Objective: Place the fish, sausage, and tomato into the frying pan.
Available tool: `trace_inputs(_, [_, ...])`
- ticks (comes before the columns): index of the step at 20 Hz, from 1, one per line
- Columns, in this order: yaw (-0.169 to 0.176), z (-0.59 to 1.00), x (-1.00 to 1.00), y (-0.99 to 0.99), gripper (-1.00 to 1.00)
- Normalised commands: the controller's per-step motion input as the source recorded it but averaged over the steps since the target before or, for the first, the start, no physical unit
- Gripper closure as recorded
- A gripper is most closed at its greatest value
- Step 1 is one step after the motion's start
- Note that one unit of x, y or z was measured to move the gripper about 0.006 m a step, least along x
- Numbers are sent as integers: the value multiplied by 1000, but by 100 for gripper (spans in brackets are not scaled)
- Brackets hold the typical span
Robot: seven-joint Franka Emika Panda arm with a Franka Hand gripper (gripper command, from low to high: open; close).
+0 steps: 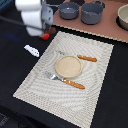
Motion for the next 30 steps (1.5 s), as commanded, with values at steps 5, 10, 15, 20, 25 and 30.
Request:
trace_inputs(5, [21, 464, 131, 1000, 100])
trace_inputs(10, [13, 43, 3, 1000, 100])
trace_inputs(15, [13, -69, 0, 1000, 100])
trace_inputs(20, [10, -73, 0, 999, 100])
trace_inputs(25, [9, -266, 46, 811, 100])
trace_inputs(30, [2, -382, 150, 530, 100])
